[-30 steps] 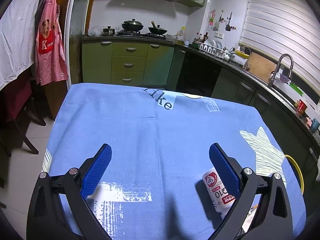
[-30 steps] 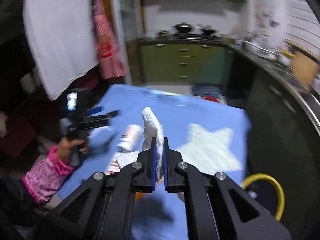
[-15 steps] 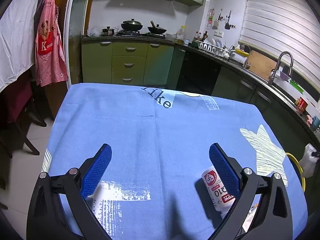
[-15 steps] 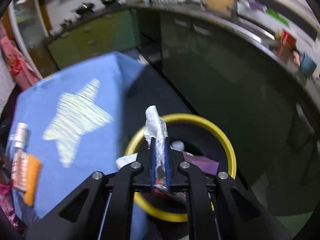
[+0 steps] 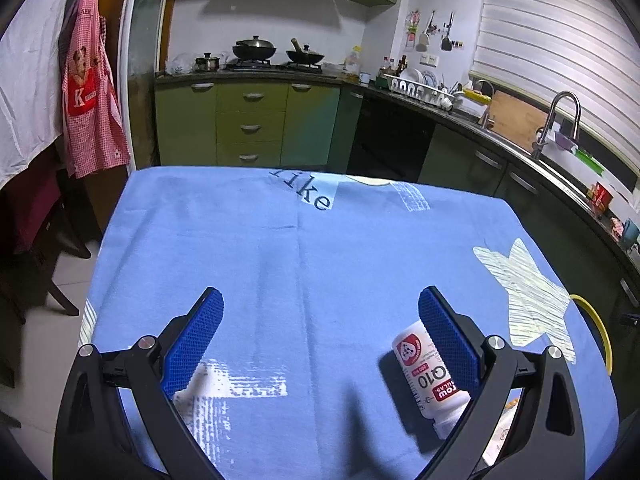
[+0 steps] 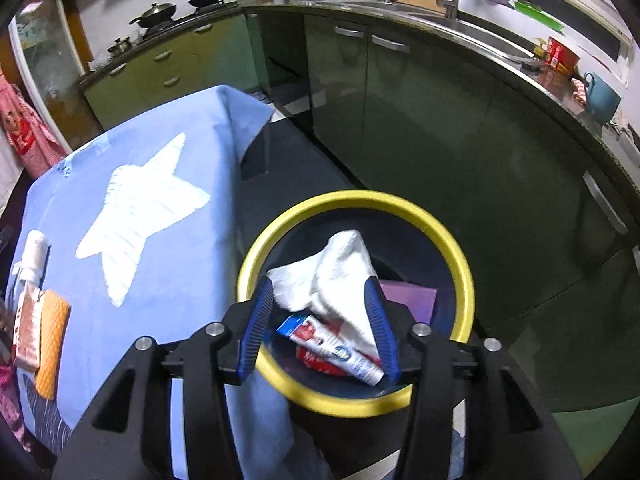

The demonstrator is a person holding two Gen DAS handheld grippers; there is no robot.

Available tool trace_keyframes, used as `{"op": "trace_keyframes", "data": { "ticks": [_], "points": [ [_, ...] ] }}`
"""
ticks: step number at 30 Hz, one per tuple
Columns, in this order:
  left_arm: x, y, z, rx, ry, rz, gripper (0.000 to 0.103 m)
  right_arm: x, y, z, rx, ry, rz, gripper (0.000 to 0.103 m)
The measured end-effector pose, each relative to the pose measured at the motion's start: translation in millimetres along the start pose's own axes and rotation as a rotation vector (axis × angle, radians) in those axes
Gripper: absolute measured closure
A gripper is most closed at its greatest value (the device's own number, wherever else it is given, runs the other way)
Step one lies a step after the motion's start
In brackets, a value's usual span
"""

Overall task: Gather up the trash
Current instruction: 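Carry the tissue over the bin and open the right gripper while the left gripper approaches the white supplement bottle, then close the left gripper on the white supplement bottle and lift it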

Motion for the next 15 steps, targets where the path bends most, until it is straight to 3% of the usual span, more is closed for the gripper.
{"op": "trace_keyframes", "data": {
  "ticks": [6, 11, 15],
  "points": [
    [7, -13, -1, -0.131, 0.079, 0.066, 0.006, -5, -3, 10, -0.015, -0.006, -0.04, 0.057],
    [35, -27, -5, -0.274, 0.065, -0.002, 0.006, -6, -8, 11, -0.019, 0.001, -0.072, 0.057],
    [45, -37, -7, -0.339, 0.093, -0.053, 0.006, -8, -7, 15, -0.006, 0.003, -0.115, 0.057]
  ]
}}
Point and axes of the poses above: each gripper's, at about its wrist camera, not at the fingertips, and y roughly against the way its jaws point, x to its right, z to its underside, the point moved 1 cm from there along -y, roughly the way its jaws point, and after that the axes turned 11 degrees about z, right-handed, at the moved point
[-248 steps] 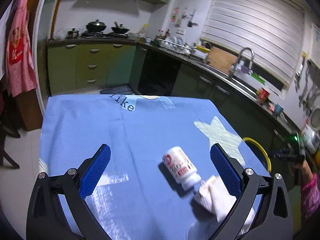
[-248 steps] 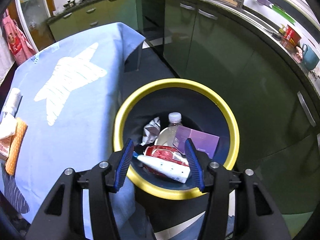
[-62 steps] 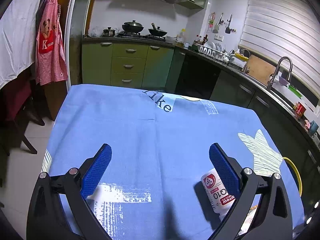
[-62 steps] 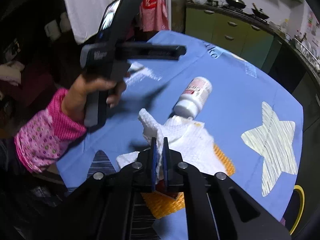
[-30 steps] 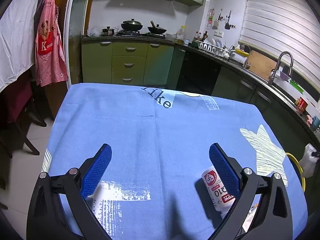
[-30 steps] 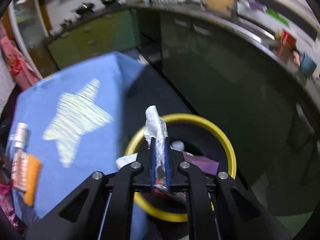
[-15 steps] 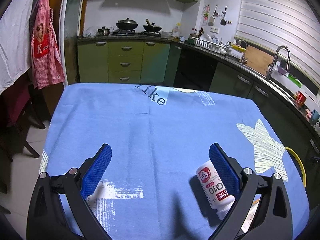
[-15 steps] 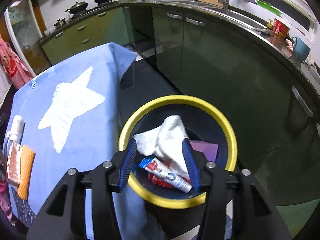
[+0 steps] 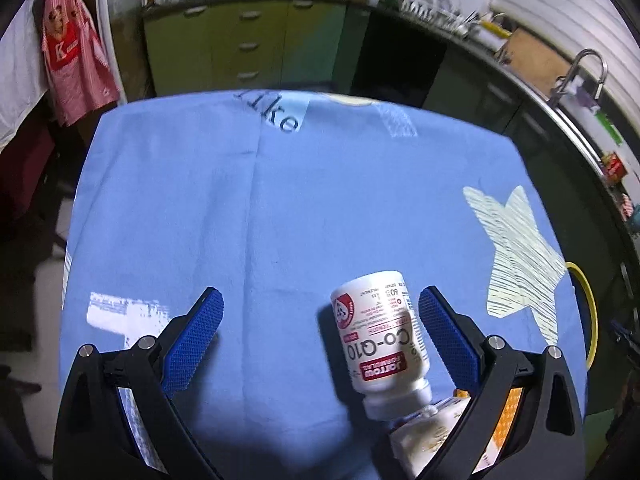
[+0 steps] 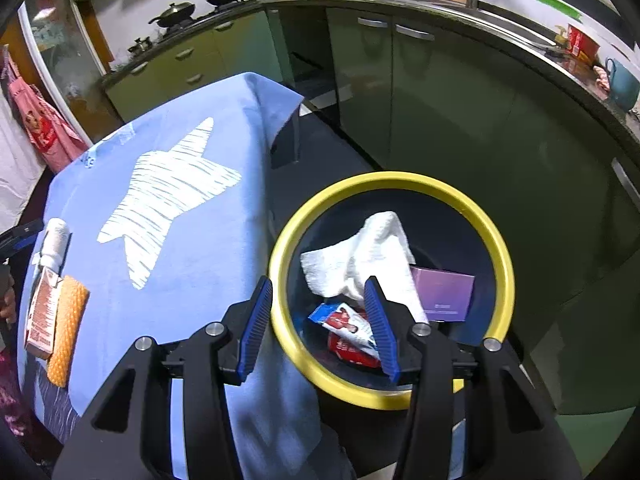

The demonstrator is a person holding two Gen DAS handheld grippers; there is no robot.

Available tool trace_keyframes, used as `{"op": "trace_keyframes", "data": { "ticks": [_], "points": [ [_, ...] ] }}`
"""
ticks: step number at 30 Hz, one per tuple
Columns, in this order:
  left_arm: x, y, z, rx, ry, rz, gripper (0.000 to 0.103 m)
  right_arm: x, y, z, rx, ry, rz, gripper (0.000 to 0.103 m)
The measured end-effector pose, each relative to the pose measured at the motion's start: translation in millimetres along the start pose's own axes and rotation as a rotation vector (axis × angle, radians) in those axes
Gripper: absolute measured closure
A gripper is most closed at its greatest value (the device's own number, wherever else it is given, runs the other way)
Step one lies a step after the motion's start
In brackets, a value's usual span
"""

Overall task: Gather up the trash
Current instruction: 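Close the left gripper on the white supplement bottle and lift it, then carry the bottle over the bin and open the left gripper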

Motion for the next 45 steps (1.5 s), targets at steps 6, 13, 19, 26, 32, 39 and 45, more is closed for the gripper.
{"op": "trace_keyframes", "data": {
  "ticks": [6, 13, 19, 26, 32, 39, 45],
  "points": [
    [9, -15, 3, -0.095, 0.034, 0.001, 0.006, 0, 0, 5, 0.002, 0.014, -0.038, 0.056],
    [20, -28, 5, -0.135, 0.02, -0.021, 0.012, 3, 0, 6, 0.009, 0.009, -0.065, 0.056],
    [23, -44, 7, -0.199, 0.026, -0.01, 0.032, 4, 0, 9, 0.012, 0.006, -0.076, 0.054],
    [23, -41, 10, -0.185, -0.002, 0.014, 0.051, 6, 0, 11, 0.01, 0.002, -0.082, 0.054],
    [24, -25, 5, -0.153, -0.042, 0.009, 0.053, 7, -1, 11, 0.012, -0.003, -0.084, 0.054],
    [37, 9, -6, -0.096, -0.102, 0.028, 0.056, 6, -2, 11, 0.01, 0.0, -0.087, 0.054],
    [51, 29, -10, -0.062, -0.14, 0.044, 0.056, 3, -3, 13, 0.007, 0.006, -0.092, 0.054]
  ]
}}
Point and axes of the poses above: each gripper's, at about its wrist camera, not at the fingertips, and y roughly against the way its jaws point, x to its right, z to its underside, the point moved 1 cm from there along -y, roughly the way its jaws point, and after that the axes turned 11 degrees about z, right-handed, at the moved point
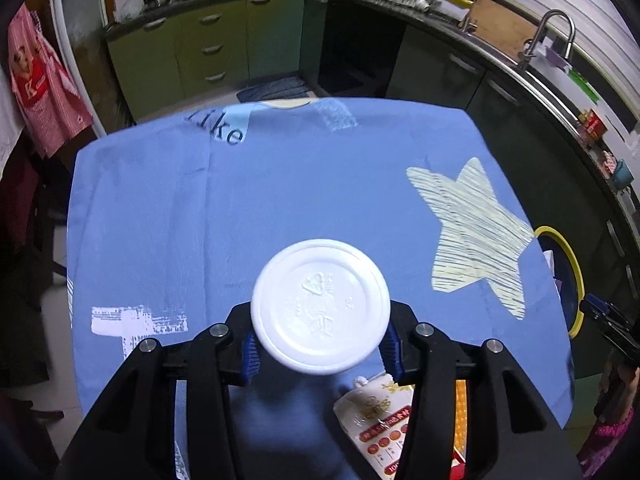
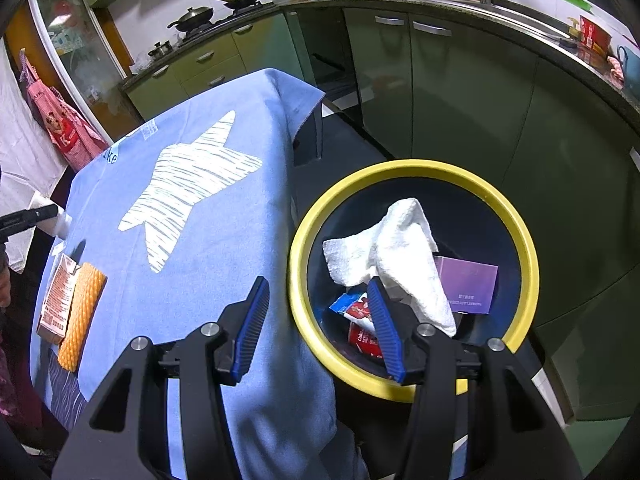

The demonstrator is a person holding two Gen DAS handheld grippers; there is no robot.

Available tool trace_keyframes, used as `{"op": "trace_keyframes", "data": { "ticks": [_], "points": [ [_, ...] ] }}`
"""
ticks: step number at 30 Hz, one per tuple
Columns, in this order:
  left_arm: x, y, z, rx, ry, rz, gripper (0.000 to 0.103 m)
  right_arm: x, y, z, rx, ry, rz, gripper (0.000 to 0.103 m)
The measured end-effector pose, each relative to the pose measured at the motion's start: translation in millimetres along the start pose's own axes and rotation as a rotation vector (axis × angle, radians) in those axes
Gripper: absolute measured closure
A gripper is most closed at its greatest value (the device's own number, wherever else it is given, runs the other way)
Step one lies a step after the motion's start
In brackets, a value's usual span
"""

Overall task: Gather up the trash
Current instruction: 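Carry the bottle over the bin and open the left gripper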

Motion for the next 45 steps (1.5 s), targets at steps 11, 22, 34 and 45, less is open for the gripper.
{"op": "trace_keyframes", "data": {
  "ticks": [11, 22, 34, 45],
  "points": [
    [71, 22, -9, -0.002, -0.146, 0.108, 0.056, 15, 20, 4, 0.042, -0.023, 0.035, 0.054],
    [253, -21, -29, -0.113, -0.445, 0.344, 0.056, 83, 51, 34, 0.071, -0.134, 0.12, 0.054],
    [417, -138, -5, -0.291, -0.651, 0.372, 0.034, 139, 48, 68, 0.041, -0.244, 0.144, 0.049],
    [336, -51, -38, -0.142, -0.518, 0.459, 0.026, 127, 47, 69, 0.039, -0.223, 0.133, 0.049]
  ]
}}
Point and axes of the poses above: each gripper's, at about its wrist camera, not at the fingertips, and y roughly against the way its jaws point, x to its right, z to its underside, the point moved 1 cm from there along -y, roughly the way its jaws point, and after that the axes turned 11 degrees about z, right-handed, at the moved point
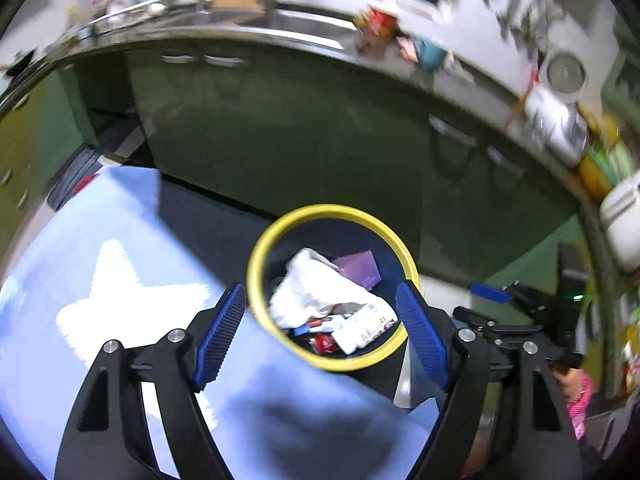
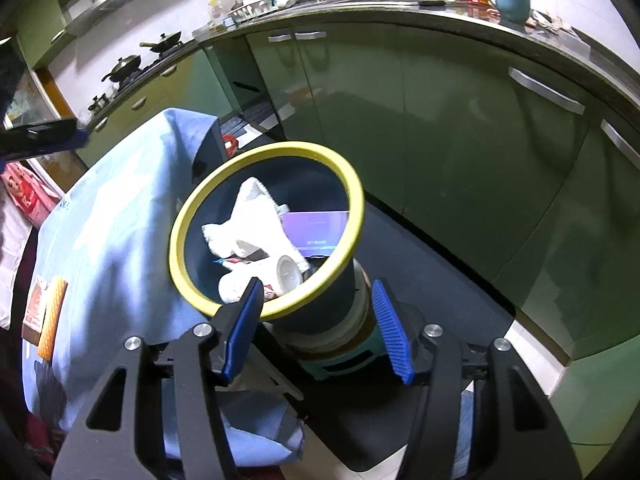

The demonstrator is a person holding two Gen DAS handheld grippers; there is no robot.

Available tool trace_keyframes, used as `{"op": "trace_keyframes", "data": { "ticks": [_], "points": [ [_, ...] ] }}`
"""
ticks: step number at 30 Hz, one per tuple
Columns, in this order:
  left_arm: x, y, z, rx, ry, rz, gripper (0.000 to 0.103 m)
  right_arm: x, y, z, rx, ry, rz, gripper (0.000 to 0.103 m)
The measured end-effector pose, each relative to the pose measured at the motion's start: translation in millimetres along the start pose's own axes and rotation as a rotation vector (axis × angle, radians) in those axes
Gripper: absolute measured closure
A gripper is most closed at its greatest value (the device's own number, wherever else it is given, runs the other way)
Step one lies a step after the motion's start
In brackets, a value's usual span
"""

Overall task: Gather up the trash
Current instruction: 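Carry the bottle over the bin and open the left gripper, then move the right gripper to the red-and-white milk carton and grasp it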

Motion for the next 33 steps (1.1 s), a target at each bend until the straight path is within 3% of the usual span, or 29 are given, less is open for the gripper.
{"op": "trace_keyframes", "data": {
  "ticks": [5, 9, 14, 21, 26, 30, 33],
  "points": [
    [-59, 84, 33, 0.176, 0.109, -0.065, 0.02, -39, 7, -2, 0.002, 0.075, -0.023, 0.049],
    [-131, 145, 76, 0.312, 0.266, -0.112, 0.017, -86, 21, 0, 0.027, 0.178, -0.042, 0.049],
    [-215, 197, 153, 0.408, 0.445, -0.224, 0.016, -160, 45, 6, 0.071, 0.313, -0.12, 0.049],
    [-288, 222, 247, 0.478, 0.605, -0.419, 0.016, -275, 81, 35, 0.101, 0.535, -0.308, 0.049],
    [-322, 232, 292, 0.556, 0.692, -0.57, 0.015, -347, 99, 64, 0.105, 0.652, -0.416, 0.049],
    [-340, 233, 308, 0.58, 0.727, -0.561, 0.012, -395, 103, 89, 0.113, 0.722, -0.438, 0.049],
    [-342, 235, 310, 0.591, 0.729, -0.557, 0.011, -420, 89, 107, 0.115, 0.763, -0.374, 0.049]
  ]
}}
Point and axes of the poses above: each gripper's, at about its wrist camera, not at the fingertips, and y roughly against the way its jaws point, x to its right, z to its underside, the point moved 1 cm from there along -y, roughly the way its jaws point, and after that the axes turned 11 degrees about z, right-handed, at the moved point
